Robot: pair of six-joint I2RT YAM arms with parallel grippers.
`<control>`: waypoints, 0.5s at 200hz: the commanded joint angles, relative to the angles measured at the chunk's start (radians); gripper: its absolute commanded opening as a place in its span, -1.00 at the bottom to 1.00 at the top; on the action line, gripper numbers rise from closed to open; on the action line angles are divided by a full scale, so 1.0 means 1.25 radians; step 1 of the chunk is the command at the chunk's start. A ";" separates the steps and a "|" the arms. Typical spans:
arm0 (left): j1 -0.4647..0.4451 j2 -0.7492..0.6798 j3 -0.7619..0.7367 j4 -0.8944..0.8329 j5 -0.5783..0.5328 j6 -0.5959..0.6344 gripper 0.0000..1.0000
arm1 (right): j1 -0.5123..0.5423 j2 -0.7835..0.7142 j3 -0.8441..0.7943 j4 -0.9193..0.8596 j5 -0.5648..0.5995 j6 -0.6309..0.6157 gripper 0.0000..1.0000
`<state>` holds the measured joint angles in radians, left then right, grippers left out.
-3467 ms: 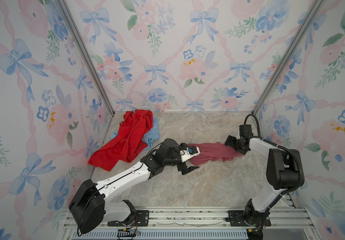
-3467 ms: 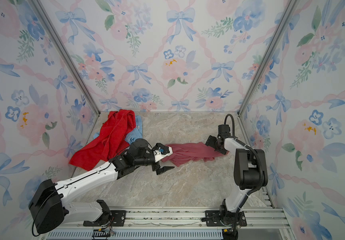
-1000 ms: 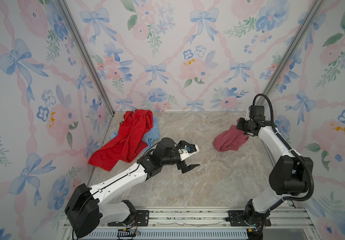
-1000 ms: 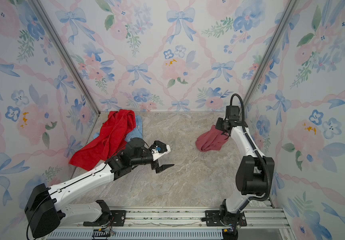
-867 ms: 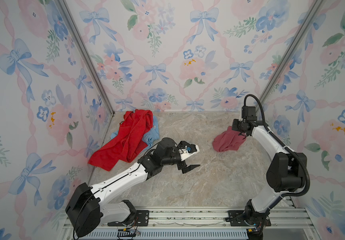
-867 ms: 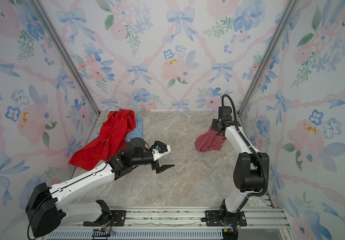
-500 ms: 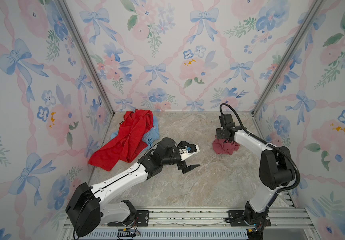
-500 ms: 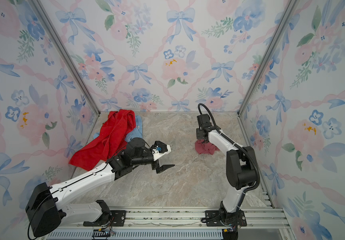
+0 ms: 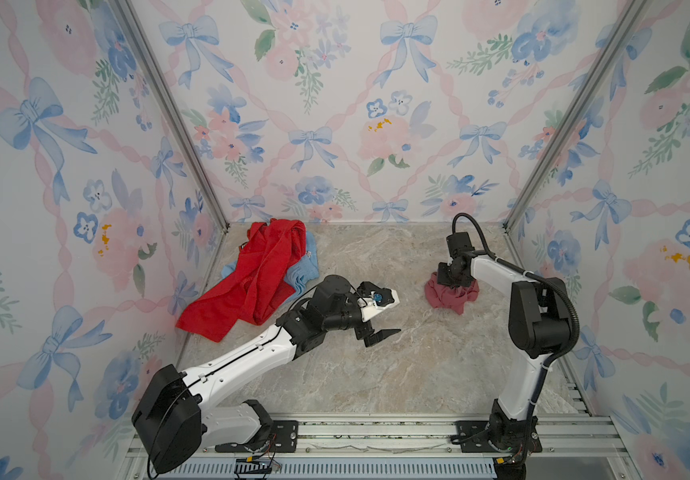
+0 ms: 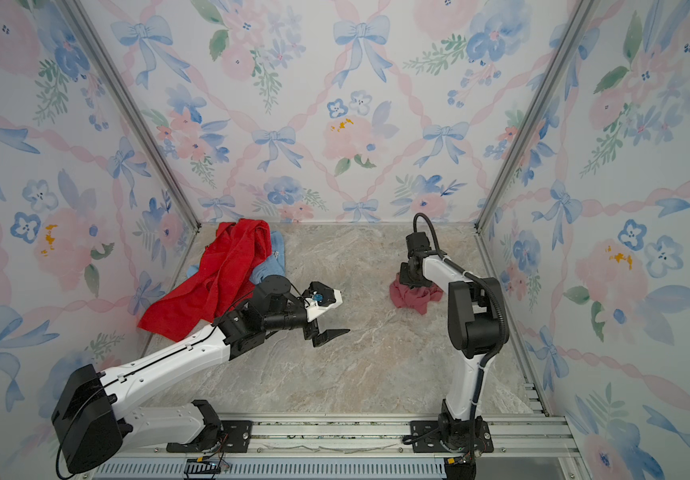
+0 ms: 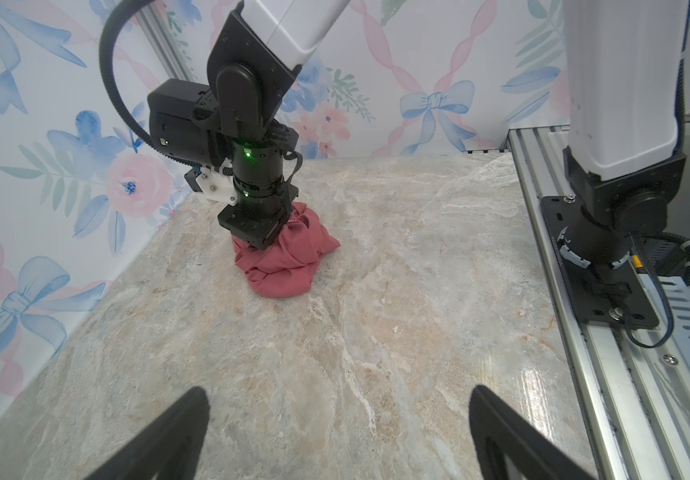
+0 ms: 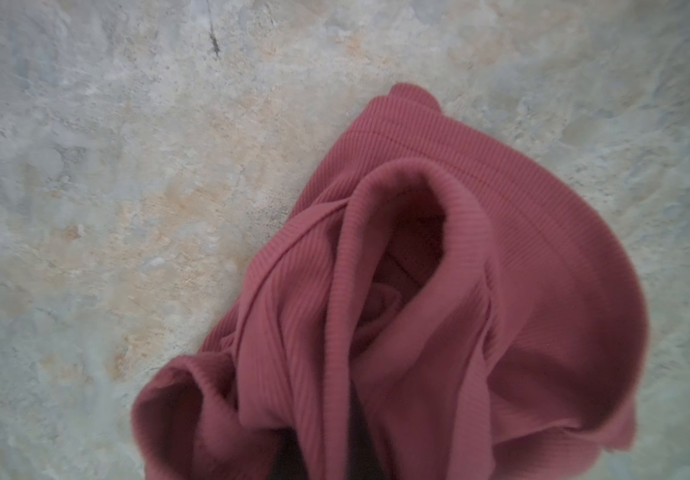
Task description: Pick out a specific cloth from the pile
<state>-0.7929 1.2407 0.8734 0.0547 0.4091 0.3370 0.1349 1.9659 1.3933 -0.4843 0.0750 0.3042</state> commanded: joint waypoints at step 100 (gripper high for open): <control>-0.005 0.017 0.002 0.000 0.019 -0.011 0.96 | 0.026 -0.206 -0.078 -0.143 -0.034 -0.159 0.93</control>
<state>-0.7929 1.2579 0.8734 0.0547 0.4103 0.3367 0.1524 1.6970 1.2995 -0.5507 0.1032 0.1757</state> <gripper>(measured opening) 0.979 0.968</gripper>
